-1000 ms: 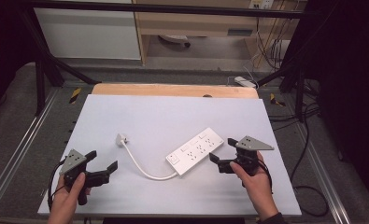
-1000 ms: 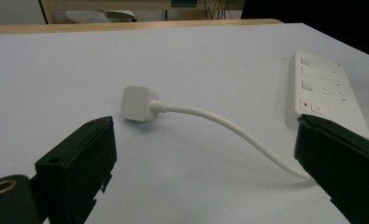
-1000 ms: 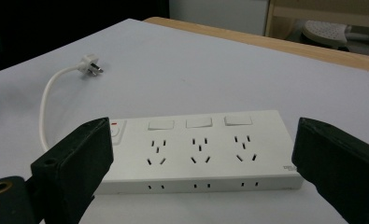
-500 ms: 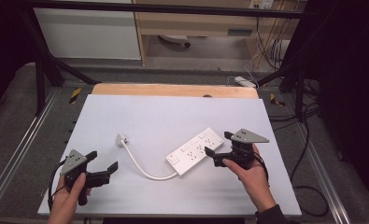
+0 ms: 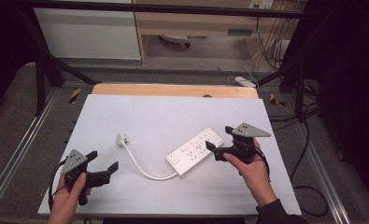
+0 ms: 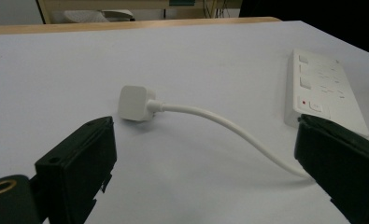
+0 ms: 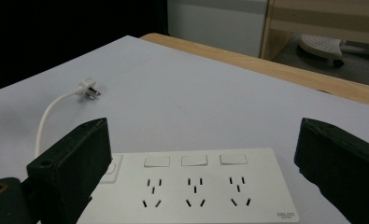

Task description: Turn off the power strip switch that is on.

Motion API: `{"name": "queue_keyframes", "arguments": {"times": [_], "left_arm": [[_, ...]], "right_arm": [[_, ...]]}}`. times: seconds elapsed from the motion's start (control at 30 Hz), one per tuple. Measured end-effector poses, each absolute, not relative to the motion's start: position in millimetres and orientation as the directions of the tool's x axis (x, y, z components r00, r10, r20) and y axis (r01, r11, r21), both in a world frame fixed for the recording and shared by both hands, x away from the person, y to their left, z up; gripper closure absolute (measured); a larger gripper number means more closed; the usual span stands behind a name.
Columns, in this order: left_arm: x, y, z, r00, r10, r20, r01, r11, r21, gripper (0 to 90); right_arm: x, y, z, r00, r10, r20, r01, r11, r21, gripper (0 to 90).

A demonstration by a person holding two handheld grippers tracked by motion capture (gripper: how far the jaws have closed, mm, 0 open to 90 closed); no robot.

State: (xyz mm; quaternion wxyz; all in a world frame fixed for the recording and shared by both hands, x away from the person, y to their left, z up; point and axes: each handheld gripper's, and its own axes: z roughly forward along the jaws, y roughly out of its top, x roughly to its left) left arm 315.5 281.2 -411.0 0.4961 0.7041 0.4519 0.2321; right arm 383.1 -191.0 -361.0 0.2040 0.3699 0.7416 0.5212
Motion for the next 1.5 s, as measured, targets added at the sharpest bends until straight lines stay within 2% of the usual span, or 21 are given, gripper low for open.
{"name": "queue_keyframes", "arguments": {"times": [0.17, 0.43, 0.57, 0.6, 0.63, 0.7, 0.8, 0.9, 0.93, 0.97, 1.1, 1.13, 1.17, 1.37, 1.5], "left_arm": [[316, 281, -411, 0.484, 0.868, -0.115, 0.405, -0.106, 0.908, 5.5], [316, 281, -411, 0.484, 0.868, -0.116, 0.406, -0.105, 0.908, 5.5], [316, 281, -411, 0.484, 0.867, -0.116, 0.405, -0.104, 0.909, 5.5], [316, 281, -411, 0.484, 0.867, -0.116, 0.405, -0.104, 0.908, 5.5], [316, 281, -411, 0.484, 0.867, -0.116, 0.405, -0.105, 0.908, 5.5], [316, 281, -411, 0.484, 0.867, -0.116, 0.405, -0.105, 0.908, 5.5], [316, 281, -411, 0.485, 0.867, -0.116, 0.405, -0.105, 0.908, 5.5], [316, 281, -411, 0.486, 0.866, -0.116, 0.403, -0.104, 0.909, 5.5], [315, 281, -411, 0.486, 0.866, -0.115, 0.403, -0.105, 0.909, 5.5], [316, 281, -411, 0.487, 0.866, -0.113, 0.402, -0.107, 0.909, 5.5], [316, 281, -411, 0.486, 0.866, -0.115, 0.404, -0.106, 0.909, 5.5], [316, 281, -411, 0.486, 0.866, -0.115, 0.404, -0.106, 0.909, 5.5], [316, 281, -411, 0.486, 0.867, -0.115, 0.404, -0.106, 0.909, 5.5], [316, 280, -411, 0.486, 0.866, -0.116, 0.405, -0.106, 0.908, 5.6], [316, 281, -411, 0.485, 0.867, -0.114, 0.404, -0.107, 0.908, 5.5]], "right_arm": [[385, -191, -358, -0.648, 0.758, 0.082, 0.339, 0.19, 0.922, 2.0], [391, -191, -350, -0.644, 0.762, 0.066, 0.328, 0.197, 0.924, 7.2], [398, -189, -344, -0.639, 0.768, 0.05, 0.319, 0.206, 0.925, 17.3], [398, -189, -344, -0.639, 0.768, 0.05, 0.319, 0.206, 0.925, 17.3], [400, -188, -340, -0.643, 0.765, 0.044, 0.314, 0.211, 0.926, 22.2], [401, -187, -339, -0.643, 0.765, 0.043, 0.315, 0.213, 0.925, 24.4], [406, -184, -335, -0.641, 0.767, 0.029, 0.307, 0.221, 0.926, 36.4], [407, -183, -334, -0.641, 0.768, 0.022, 0.297, 0.221, 0.929, 41.1], [409, -181, -335, -0.638, 0.769, 0.026, 0.298, 0.216, 0.93, 47.0], [409, -181, -335, -0.638, 0.769, 0.026, 0.298, 0.216, 0.93, 47.0], [415, -179, -336, -0.634, 0.773, 0.018, 0.294, 0.22, 0.93, 56.6], [416, -178, -336, -0.635, 0.773, 0.016, 0.292, 0.221, 0.93, 61.8], [416, -178, -336, -0.635, 0.773, 0.016, 0.292, 0.221, 0.93, 61.8], [421, -178, -339, -0.636, 0.771, 0.021, 0.288, 0.212, 0.934, 75.8], [422, -177, -339, -0.642, 0.767, 0.018, 0.286, 0.217, 0.933, 79.7]]}}
